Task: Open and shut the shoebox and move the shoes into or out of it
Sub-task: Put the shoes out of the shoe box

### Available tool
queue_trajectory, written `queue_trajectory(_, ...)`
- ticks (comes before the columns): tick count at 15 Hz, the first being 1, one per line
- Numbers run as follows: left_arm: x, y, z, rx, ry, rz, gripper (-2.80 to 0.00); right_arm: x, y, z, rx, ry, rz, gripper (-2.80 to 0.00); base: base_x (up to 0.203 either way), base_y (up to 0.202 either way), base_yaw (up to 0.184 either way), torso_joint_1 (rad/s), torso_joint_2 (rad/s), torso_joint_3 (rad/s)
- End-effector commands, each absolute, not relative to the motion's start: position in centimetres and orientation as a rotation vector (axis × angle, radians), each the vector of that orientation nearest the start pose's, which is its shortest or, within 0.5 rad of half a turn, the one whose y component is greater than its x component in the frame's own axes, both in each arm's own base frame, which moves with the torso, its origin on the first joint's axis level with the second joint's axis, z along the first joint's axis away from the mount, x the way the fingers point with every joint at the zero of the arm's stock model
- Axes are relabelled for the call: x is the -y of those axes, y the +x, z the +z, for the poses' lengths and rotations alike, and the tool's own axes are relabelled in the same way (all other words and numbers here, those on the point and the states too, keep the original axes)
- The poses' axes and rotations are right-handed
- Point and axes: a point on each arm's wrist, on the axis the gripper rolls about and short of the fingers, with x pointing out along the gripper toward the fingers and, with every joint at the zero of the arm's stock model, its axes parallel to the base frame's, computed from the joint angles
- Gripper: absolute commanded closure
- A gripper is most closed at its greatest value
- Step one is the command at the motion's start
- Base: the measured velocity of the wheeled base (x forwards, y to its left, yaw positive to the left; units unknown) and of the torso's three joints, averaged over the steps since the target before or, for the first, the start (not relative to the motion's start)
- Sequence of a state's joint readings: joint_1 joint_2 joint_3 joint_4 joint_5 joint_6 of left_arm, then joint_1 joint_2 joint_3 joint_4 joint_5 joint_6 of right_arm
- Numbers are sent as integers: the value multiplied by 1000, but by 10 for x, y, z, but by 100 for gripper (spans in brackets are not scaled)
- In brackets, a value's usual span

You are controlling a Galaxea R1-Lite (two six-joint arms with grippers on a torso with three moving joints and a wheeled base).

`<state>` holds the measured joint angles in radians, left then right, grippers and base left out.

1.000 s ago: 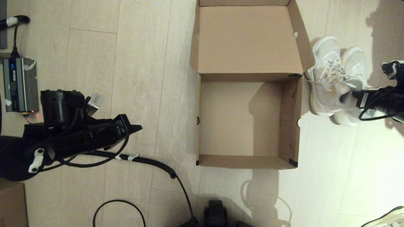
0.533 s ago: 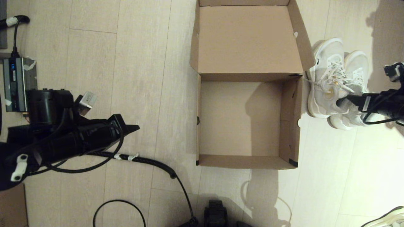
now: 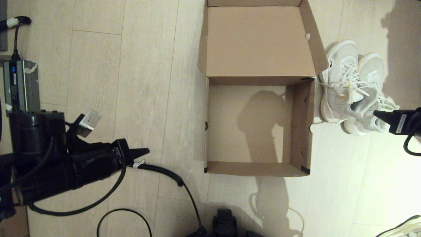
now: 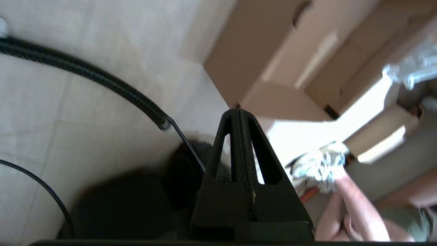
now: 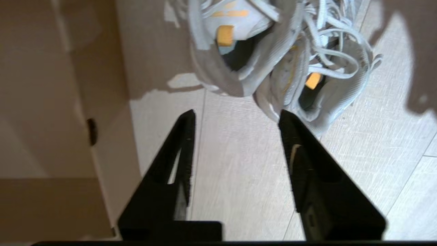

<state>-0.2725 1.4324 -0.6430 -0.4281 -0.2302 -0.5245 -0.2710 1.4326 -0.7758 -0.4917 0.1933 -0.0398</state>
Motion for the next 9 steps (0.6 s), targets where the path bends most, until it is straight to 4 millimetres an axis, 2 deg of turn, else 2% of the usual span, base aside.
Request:
queue_trajectory(1,73,216,189,-496,-493,-423,0,53,224,238,-137,-10,-48,0,0,0,0,0,0,0)
queue_trajectory(4,89,214,183,-541,-474,-480,0,34,227,224,-184,0,79,0,0,0,0,0,0,0)
queue_trajectory(7,98,236,166,-595,-423,-471,0,33,253,197,-278,19,100,0,0,0,0,0,0,0)
queue_trajectory(9,106,259,157,-607,-376,-475,0,36,273,182,-294,18,87,0,0,0,0,0,0,0)
